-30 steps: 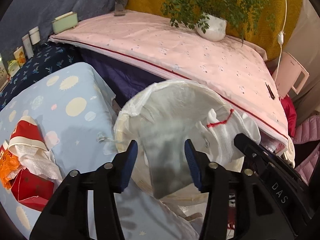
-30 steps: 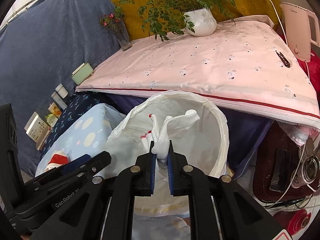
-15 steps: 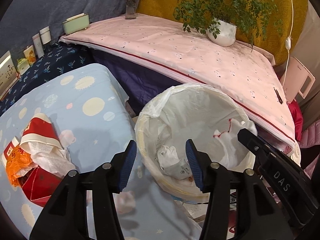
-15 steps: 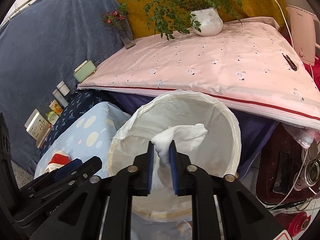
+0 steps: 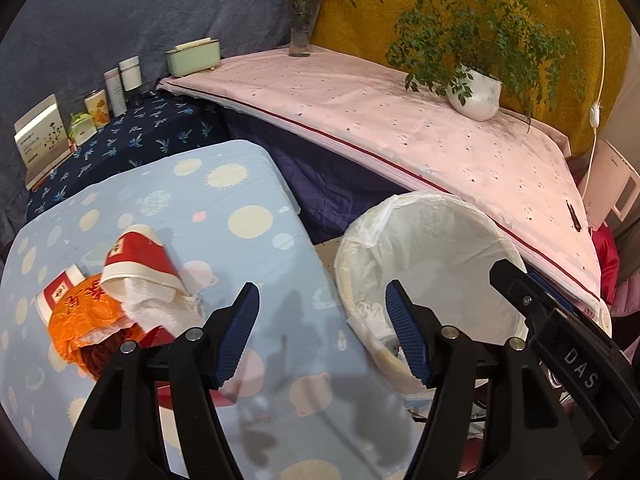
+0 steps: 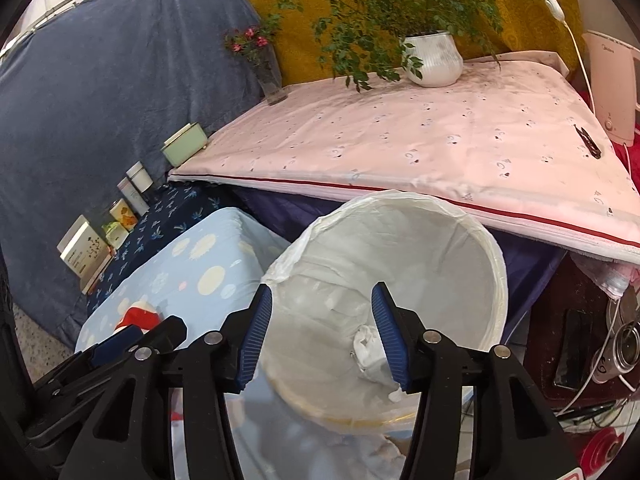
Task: Collect trash
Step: 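Move both tools back toward the orange bag and red bag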
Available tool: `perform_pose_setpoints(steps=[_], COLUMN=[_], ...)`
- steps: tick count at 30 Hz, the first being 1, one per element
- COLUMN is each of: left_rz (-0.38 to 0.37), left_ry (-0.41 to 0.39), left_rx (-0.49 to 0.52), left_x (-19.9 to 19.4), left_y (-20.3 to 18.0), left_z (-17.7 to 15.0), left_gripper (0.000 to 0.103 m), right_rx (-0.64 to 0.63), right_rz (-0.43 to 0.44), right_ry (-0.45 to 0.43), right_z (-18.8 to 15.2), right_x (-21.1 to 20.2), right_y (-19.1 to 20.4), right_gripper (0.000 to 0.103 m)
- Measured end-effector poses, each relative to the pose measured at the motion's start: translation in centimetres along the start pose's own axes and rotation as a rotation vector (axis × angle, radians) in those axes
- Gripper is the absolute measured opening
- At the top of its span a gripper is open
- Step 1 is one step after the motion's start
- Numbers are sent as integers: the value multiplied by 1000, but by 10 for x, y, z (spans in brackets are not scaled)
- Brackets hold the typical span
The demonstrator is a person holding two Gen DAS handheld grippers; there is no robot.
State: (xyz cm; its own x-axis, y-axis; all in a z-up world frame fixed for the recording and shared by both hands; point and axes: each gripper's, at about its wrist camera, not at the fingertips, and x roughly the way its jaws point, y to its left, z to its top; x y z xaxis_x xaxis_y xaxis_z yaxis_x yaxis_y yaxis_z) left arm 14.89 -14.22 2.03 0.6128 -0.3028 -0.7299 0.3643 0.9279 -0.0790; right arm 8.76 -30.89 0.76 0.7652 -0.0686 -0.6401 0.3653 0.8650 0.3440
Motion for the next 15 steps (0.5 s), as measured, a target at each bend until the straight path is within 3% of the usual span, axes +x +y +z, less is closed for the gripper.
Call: perform_pose_setpoints(steps=[15], left_rz=[48], left_ry=[-11], left_rx=[-90], left_x=[-36], left_y=[54], left_z=[-17], left_gripper=[62], right_rx=[-87], right_rz=[53], right_ry=[31], right_z=[-27], right_x=[-18], right_y=[56], right_gripper=[54])
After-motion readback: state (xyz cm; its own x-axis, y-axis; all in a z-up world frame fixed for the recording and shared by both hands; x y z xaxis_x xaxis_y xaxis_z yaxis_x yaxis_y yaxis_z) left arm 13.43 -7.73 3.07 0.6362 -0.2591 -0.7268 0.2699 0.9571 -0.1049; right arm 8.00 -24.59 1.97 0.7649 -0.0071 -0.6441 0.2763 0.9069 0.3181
